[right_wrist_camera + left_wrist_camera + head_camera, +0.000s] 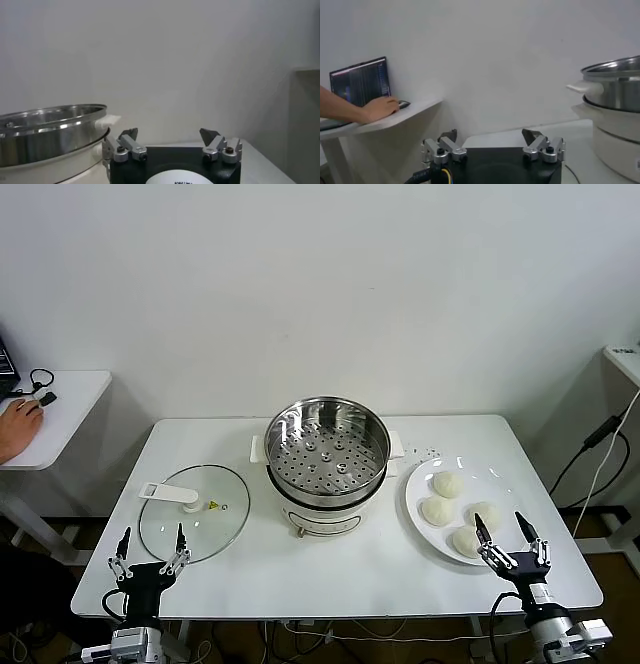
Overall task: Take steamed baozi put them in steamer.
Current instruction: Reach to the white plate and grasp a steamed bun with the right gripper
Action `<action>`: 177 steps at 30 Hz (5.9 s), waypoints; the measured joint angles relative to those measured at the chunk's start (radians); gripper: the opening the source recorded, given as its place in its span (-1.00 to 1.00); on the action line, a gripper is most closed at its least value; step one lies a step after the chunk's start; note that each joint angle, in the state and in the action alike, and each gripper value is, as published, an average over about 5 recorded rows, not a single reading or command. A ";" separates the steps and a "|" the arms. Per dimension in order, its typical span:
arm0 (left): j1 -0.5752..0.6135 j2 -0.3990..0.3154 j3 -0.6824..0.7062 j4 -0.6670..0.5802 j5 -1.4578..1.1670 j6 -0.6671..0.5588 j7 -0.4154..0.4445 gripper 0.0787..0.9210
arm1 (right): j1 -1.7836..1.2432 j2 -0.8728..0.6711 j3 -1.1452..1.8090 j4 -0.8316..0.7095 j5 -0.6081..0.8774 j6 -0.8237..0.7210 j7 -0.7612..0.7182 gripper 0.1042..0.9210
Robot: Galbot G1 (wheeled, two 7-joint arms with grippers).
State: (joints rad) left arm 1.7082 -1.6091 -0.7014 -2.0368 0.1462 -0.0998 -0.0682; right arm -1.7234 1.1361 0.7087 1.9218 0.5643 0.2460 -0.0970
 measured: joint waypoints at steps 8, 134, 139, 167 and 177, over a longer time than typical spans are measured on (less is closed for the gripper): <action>0.003 0.000 0.002 -0.003 0.000 0.000 0.000 0.77 | 0.051 -0.009 -0.016 -0.005 -0.053 -0.071 0.051 0.76; -0.015 0.000 0.062 0.038 0.088 -0.029 0.046 0.77 | 1.893 -0.206 -1.770 -1.198 -0.494 -0.279 -1.031 0.76; -0.015 0.000 0.058 0.038 0.088 -0.029 0.047 0.77 | 1.878 -0.203 -1.761 -1.209 -0.501 -0.278 -1.031 0.76; -0.017 0.000 0.058 0.045 0.103 -0.034 0.046 0.77 | 1.856 -0.164 -1.723 -1.268 -0.527 -0.267 -1.029 0.20; -0.015 0.000 0.056 0.042 0.103 -0.036 0.045 0.77 | 1.890 -0.196 -1.753 -1.212 -0.513 -0.259 -1.025 0.14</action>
State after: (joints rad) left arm 1.6934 -1.6092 -0.6454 -1.9952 0.2496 -0.1358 -0.0231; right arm 0.1665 0.9400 -1.0448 0.7096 0.0510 -0.0130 -1.1222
